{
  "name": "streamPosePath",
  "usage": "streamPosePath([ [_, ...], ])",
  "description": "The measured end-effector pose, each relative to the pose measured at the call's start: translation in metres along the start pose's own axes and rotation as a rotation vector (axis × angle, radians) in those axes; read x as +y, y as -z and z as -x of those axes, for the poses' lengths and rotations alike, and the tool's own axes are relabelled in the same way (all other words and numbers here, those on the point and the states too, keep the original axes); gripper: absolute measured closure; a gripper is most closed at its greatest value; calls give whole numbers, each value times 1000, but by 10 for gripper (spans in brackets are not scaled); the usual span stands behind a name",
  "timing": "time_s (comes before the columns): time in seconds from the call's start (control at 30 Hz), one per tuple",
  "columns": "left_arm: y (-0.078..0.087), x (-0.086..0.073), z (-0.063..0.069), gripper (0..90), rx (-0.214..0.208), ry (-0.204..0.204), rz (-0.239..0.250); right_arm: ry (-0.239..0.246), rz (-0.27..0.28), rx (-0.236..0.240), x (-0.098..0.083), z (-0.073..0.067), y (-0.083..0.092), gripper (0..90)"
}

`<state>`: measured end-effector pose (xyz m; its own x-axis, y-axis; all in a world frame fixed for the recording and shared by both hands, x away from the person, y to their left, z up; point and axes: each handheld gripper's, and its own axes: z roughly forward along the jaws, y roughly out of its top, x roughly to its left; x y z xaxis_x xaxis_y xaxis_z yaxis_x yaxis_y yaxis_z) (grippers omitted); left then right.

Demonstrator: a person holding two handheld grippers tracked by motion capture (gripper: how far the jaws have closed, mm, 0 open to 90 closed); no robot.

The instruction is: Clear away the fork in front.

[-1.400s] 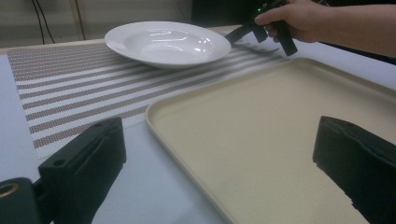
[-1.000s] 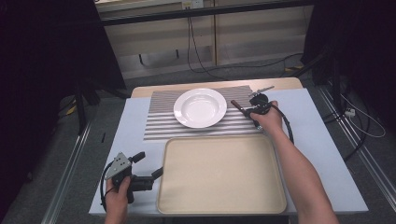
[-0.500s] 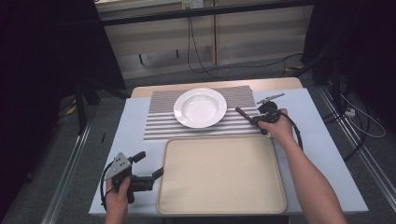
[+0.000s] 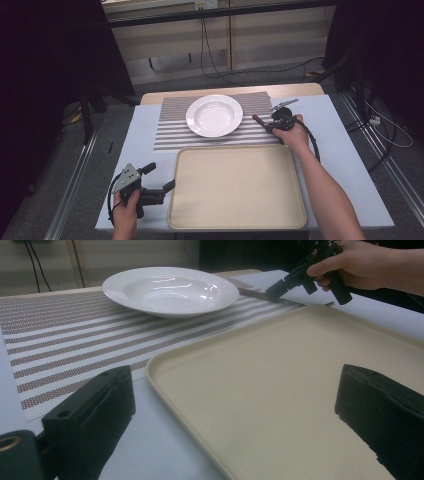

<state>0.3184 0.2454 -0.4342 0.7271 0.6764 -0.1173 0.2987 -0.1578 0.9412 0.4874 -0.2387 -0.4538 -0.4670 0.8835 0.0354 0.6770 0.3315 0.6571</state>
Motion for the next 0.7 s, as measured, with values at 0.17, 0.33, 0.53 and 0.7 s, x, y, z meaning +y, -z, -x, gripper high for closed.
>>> streamPosePath([
  [0.17, 0, 0, 0, 30, 2, -1, 2, 25, -6, 26, -8, 1, 8, 777],
  [0.33, 0, 1, 2, 29, 2, -5, 4, 24, -29, 37, -18, 0, 20, 775],
  [0.53, 1, 2, 3, 29, 4, -5, 10, 23, -56, 29, -18, -2, 21, 766],
  [0.7, 3, 2, 1, 30, 8, 0, 13, -10, -54, 48, -18, 1, 20, 763],
])
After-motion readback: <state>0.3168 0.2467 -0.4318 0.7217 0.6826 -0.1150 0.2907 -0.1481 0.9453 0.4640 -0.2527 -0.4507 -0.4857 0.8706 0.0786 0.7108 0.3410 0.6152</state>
